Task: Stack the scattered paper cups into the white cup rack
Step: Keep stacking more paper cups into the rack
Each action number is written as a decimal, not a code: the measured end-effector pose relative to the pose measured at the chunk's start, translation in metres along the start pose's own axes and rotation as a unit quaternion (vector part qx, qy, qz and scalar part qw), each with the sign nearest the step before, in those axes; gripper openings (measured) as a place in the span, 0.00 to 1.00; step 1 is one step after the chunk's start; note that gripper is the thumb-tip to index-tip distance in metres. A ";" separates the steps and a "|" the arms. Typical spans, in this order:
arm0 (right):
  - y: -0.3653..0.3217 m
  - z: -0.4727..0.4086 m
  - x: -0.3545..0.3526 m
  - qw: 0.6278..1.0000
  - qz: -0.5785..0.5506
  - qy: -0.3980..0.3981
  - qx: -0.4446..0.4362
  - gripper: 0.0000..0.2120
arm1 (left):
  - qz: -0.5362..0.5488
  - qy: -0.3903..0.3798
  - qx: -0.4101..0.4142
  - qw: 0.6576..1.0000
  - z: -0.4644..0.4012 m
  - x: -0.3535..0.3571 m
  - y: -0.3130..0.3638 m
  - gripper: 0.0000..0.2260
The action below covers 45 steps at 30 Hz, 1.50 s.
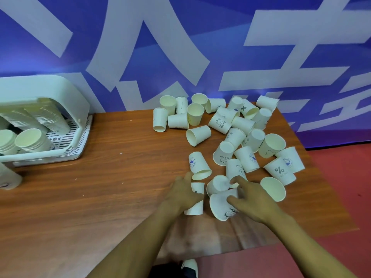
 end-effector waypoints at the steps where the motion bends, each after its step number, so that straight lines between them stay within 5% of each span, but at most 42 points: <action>1: -0.003 -0.001 -0.007 1.000 -0.010 0.006 0.002 0.16 | 0.008 0.003 0.006 1.000 0.003 -0.007 0.002 0.31; 4: -0.018 -0.008 -0.027 0.994 -0.103 0.029 0.023 0.08 | -0.004 0.020 0.014 1.000 0.010 -0.030 0.008 0.33; 8: -0.043 -0.024 -0.039 0.977 -0.205 0.046 0.037 0.19 | -0.010 0.057 0.029 0.998 0.024 -0.069 0.009 0.36; 14: -0.104 -0.039 -0.032 0.945 -0.324 -0.009 0.039 0.17 | 0.003 0.115 0.028 0.993 0.056 -0.136 -0.022 0.41; 20: -0.170 -0.043 -0.010 0.944 -0.327 -0.036 -0.001 0.27 | -0.027 0.140 0.026 0.989 0.078 -0.192 -0.058 0.32; 28: -0.304 -0.045 0.011 0.943 -0.326 -0.056 -0.043 0.23 | -0.018 0.189 0.071 0.979 0.118 -0.311 -0.105 0.35; 35: -0.410 -0.043 0.043 0.934 -0.351 -0.017 -0.059 0.35 | 0.002 0.228 0.069 0.971 0.149 -0.387 -0.160 0.35; 41: -0.443 -0.046 0.055 0.944 -0.317 -0.013 -0.090 0.48 | 0.037 0.219 0.057 0.973 0.154 -0.406 -0.182 0.34; 45: -0.452 -0.058 0.051 0.952 -0.287 -0.023 -0.099 0.41 | 0.050 0.219 0.043 0.974 0.150 -0.410 -0.189 0.33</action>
Point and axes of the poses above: each hand's wrist, its own z-axis away from the middle knuckle, its own x-axis out of the palm, y = z × x, the point moved 2 cm from there along -z, towards the middle knuckle, and after that the axes turned 12 degrees about z, right-handed, at the moved point
